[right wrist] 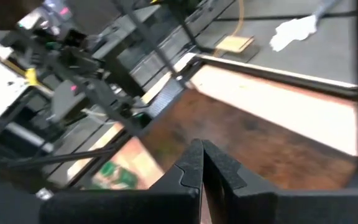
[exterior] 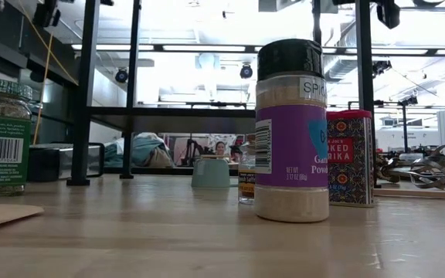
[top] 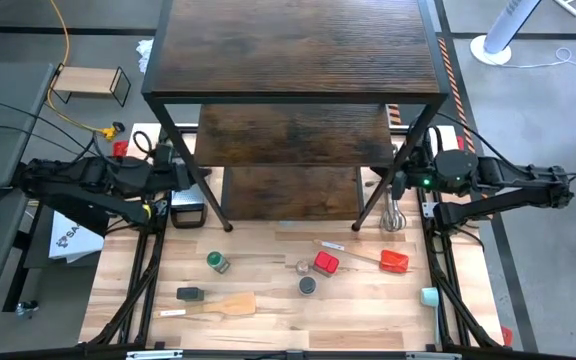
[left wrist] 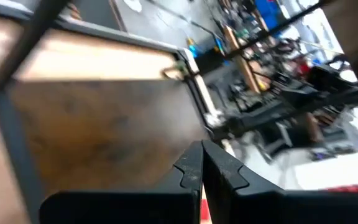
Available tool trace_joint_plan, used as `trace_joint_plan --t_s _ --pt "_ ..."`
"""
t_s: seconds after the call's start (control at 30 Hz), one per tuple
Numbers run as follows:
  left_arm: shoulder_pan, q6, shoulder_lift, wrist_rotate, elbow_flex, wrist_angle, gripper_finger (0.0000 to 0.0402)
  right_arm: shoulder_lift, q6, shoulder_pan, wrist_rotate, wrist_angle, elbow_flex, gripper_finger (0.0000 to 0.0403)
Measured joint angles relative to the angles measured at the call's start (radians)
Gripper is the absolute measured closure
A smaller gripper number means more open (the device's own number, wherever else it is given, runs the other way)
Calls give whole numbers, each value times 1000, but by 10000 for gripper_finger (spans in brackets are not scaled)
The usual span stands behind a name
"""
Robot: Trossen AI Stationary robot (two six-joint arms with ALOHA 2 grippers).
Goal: Shelf spices
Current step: Adjust the shelf on the table, then put the green seasoning bottle onto the shelf
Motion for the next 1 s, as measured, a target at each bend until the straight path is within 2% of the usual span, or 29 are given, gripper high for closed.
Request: trace_joint_plan --t_s 0.27,0.4,0.47,0.6,0.8,0.9,1.0 --pt "-10 52 -75 -27 105 -279 401 -104 12 -1 126 -117 0 403" --pt "-34 82 -92 -23 148 -388 401 -159 21 -1 136 -186 0 403" --pt "-47 123 -89 20 153 -419 401 -174 21 0 131 -200 1 403" --pt "-81 173 -62 196 153 -474 401 -178 14 0 48 -225 1 403" --pt "-178 137 17 446 153 -494 401 -152 -5 0 -136 -241 1 403" --pt "-255 79 55 529 153 -494 402 -141 20 3 -261 -262 1 403" --pt "-350 1 79 551 153 -510 402 -141 80 34 -374 -365 1 403"
